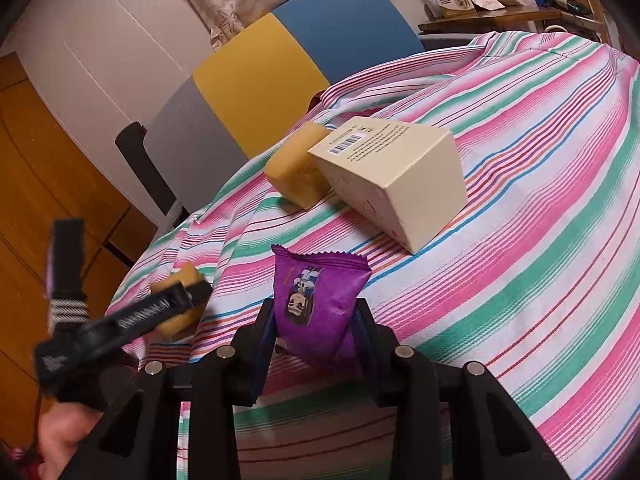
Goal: Organize objects
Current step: 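Grasp another yellow sponge cake with the left gripper, then carry the sponge cake with the left gripper while the right carries the purple packet to the tray, then open both grippers over the gold tray to drop the sponge cake and packet, then move the right gripper to the cream barcoded box and grasp it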
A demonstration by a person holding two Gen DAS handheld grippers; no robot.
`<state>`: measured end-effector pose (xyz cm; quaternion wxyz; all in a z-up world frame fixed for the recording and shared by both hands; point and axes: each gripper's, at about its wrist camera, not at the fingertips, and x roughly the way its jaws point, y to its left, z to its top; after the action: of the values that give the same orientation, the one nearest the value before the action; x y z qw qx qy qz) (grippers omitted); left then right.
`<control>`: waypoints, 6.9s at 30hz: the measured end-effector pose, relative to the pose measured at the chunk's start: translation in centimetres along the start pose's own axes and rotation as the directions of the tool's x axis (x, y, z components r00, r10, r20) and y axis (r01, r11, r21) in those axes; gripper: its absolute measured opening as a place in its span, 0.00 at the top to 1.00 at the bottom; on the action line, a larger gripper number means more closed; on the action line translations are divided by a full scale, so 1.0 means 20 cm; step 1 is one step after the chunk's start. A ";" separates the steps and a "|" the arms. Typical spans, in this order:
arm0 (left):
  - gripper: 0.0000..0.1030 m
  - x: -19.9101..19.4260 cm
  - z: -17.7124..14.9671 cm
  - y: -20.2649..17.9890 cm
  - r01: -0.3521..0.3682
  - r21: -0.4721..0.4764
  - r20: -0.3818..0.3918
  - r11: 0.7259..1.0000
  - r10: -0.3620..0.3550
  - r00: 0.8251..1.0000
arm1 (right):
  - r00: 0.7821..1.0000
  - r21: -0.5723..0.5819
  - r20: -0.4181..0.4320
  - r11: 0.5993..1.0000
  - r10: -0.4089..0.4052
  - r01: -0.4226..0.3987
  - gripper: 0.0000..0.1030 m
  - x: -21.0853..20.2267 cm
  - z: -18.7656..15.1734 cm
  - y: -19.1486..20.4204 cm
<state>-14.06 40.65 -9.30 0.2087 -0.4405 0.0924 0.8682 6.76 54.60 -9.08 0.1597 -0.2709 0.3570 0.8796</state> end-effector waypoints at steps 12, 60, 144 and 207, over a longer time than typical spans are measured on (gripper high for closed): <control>0.43 -0.17 -0.16 0.11 0.062 -0.030 0.163 0.998 -0.056 0.985 | 1.000 -0.012 0.004 1.000 -0.011 0.011 0.64 0.00 0.00 0.00; 0.49 -0.95 -0.79 0.57 0.205 -0.098 0.340 0.974 -0.161 0.927 | 0.983 -0.389 0.093 0.903 -0.159 0.183 0.64 -0.16 -0.24 0.41; 0.00 -1.10 -1.00 1.29 0.057 -0.458 0.246 0.887 0.065 0.967 | 0.980 -0.575 -0.196 0.806 0.033 -0.142 0.56 -0.09 -0.67 1.32; 0.00 -0.95 -0.92 0.29 0.182 0.086 0.099 0.980 -0.190 0.977 | 0.954 -0.554 0.020 0.790 -0.300 0.261 0.35 0.14 0.47 0.04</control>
<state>6.66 23.76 -5.09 0.3105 -0.3919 0.0726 0.8630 0.69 60.89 -4.72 0.1912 -0.3852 0.0498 0.9014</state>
